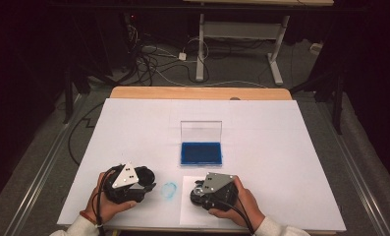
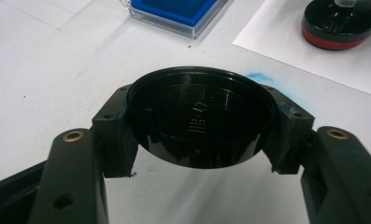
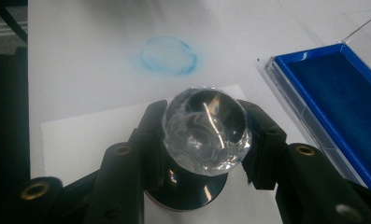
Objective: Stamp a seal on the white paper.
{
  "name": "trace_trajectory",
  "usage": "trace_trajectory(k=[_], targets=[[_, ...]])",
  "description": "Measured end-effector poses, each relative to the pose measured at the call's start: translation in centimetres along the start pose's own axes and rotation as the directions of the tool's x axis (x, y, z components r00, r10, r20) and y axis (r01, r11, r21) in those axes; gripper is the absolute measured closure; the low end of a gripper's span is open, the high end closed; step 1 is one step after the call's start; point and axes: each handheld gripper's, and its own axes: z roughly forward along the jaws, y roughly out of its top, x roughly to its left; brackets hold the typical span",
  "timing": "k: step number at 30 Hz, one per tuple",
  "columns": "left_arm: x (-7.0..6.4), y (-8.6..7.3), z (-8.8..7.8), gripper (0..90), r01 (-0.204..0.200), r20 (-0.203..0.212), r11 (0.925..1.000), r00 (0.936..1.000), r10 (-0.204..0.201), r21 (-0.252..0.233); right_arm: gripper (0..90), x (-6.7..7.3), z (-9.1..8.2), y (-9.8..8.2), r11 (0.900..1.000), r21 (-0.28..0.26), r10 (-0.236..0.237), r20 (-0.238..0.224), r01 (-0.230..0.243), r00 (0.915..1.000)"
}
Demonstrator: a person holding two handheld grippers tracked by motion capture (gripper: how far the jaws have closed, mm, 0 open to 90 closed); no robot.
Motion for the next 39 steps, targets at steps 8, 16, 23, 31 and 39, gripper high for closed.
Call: trace_trajectory(k=[8,16,23,31,39], targets=[[0.1,0.0,0.0,36.5,0.002,0.001,1.0000,1.0000,-0.002,-0.002,57.1,0.1,0.0,0.1,1.000,0.011,-0.003,-0.003,0.003,1.0000],[0.0,0.0,0.0,36.5,-0.001,0.002,1.0000,1.0000,0.001,0.001,57.1,0.2,-0.1,0.2,0.999,0.031,-0.017,0.001,0.017,0.9999],[0.0,0.0,-0.2,36.4,0.002,-0.005,1.0000,1.0000,-0.002,-0.004,57.1,0.2,-0.3,0.4,0.999,0.050,-0.019,0.005,0.019,0.9998],[0.1,-0.1,-0.2,36.5,0.003,-0.005,1.0000,1.0000,-0.003,-0.001,57.1,0.1,-0.4,0.4,0.998,0.060,-0.006,-0.003,0.006,1.0000],[0.0,0.0,0.0,36.5,0.003,-0.003,1.0000,1.0000,-0.003,0.005,57.1,0.5,0.0,1.0,0.996,0.092,-0.022,0.019,0.020,0.9996]])
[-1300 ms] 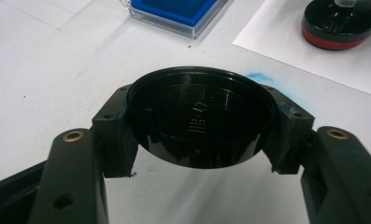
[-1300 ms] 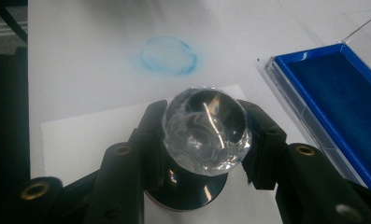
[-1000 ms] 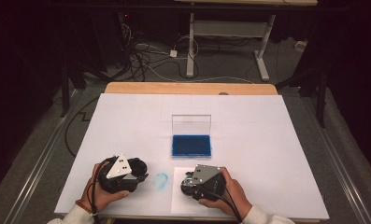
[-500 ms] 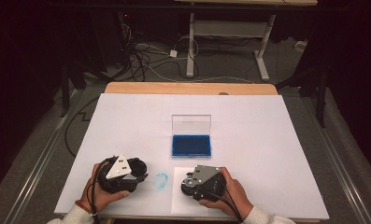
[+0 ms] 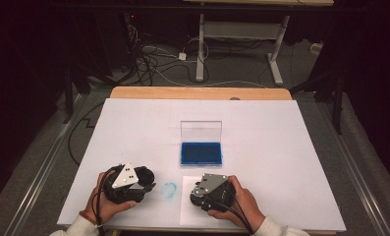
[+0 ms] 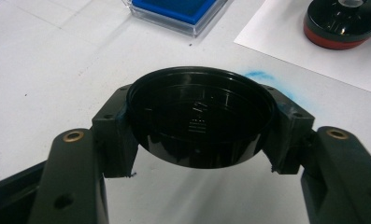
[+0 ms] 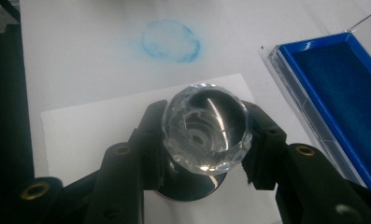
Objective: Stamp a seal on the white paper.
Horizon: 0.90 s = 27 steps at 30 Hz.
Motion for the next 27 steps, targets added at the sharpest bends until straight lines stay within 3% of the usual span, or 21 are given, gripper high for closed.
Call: trace_trajectory(k=[15,27], targets=[[-0.02,0.10,0.13,36.4,-0.003,0.002,1.0000,1.0000,0.003,0.002,57.1,-0.01,0.14,0.26,1.000,0.023,-0.004,0.004,0.004,1.0000],[-0.06,-0.02,-0.12,36.5,-0.002,0.000,1.0000,1.0000,0.002,-0.001,57.1,-0.13,0.10,-0.12,1.000,0.013,0.015,-0.009,-0.015,0.9998]])
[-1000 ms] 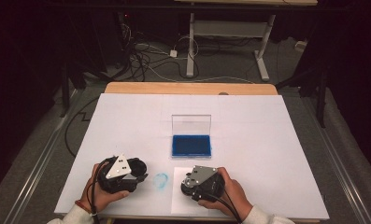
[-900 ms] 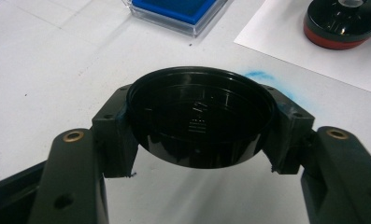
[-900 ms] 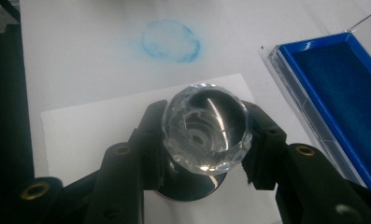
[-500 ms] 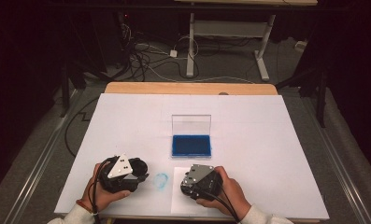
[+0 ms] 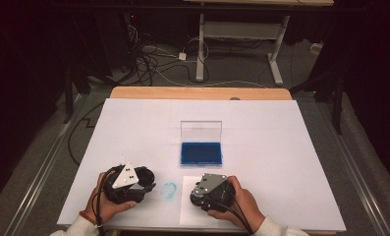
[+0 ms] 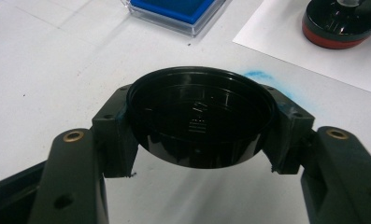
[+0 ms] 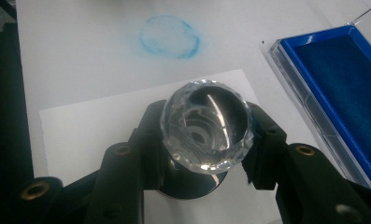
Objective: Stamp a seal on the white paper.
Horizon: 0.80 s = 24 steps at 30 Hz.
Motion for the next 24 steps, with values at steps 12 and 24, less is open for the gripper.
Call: trace_trajectory(k=[12,24], targets=[[0.1,0.0,-0.1,36.4,-0.001,-0.005,1.0000,1.0000,0.001,-0.004,57.0,-2.0,-2.5,0.3,0.989,-0.115,0.097,-0.017,-0.098,0.9952],[0.1,0.0,-0.1,36.4,-0.004,-0.008,1.0000,1.0000,0.004,-0.002,57.0,-3.7,-5.7,0.0,0.972,-0.210,0.121,0.043,-0.109,0.9917]])
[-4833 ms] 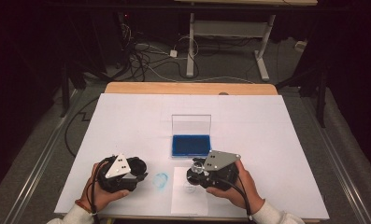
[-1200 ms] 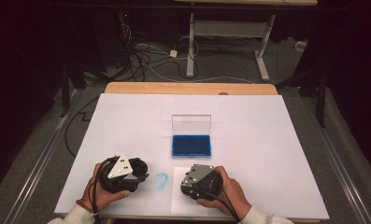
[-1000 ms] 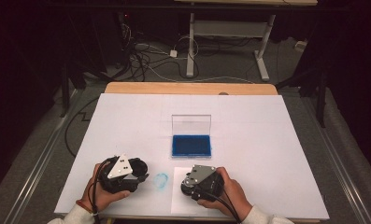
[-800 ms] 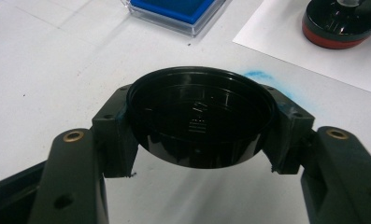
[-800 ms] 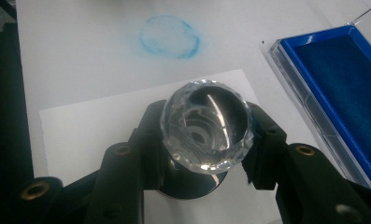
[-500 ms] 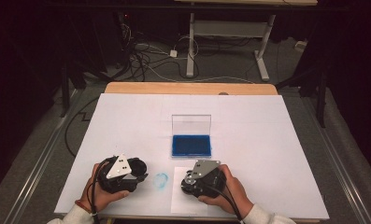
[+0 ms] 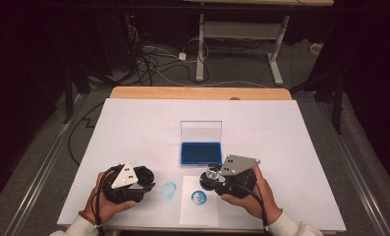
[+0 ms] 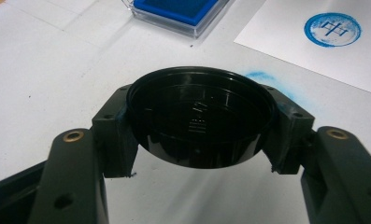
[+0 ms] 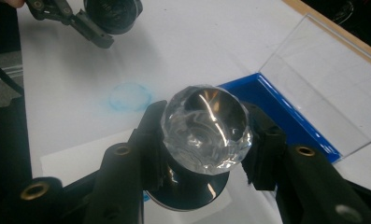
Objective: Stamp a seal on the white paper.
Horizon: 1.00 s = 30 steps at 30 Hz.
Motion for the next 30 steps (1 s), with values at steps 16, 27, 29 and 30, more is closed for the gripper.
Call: trace_trajectory(k=[16,27,29,30], targets=[[0.2,-0.1,0.1,36.5,-0.001,0.005,1.0000,1.0000,0.001,0.002,57.0,-1.8,-2.1,-0.9,0.999,-0.034,0.035,0.072,-0.032,0.9968],[0.4,-0.2,0.4,36.4,0.003,0.008,1.0000,1.0000,-0.003,0.008,57.0,-3.3,-3.7,-1.8,0.996,-0.058,0.074,0.125,-0.067,0.9894],[0.4,-0.2,0.4,36.4,0.003,0.009,1.0000,1.0000,-0.003,0.009,57.0,-3.5,-4.1,-1.9,0.995,-0.065,0.085,0.132,-0.077,0.9876],[0.4,-0.2,0.4,36.5,0.002,0.009,1.0000,1.0000,-0.003,0.009,57.0,-3.6,-4.2,-2.0,0.995,-0.065,0.087,0.137,-0.078,0.9867]])
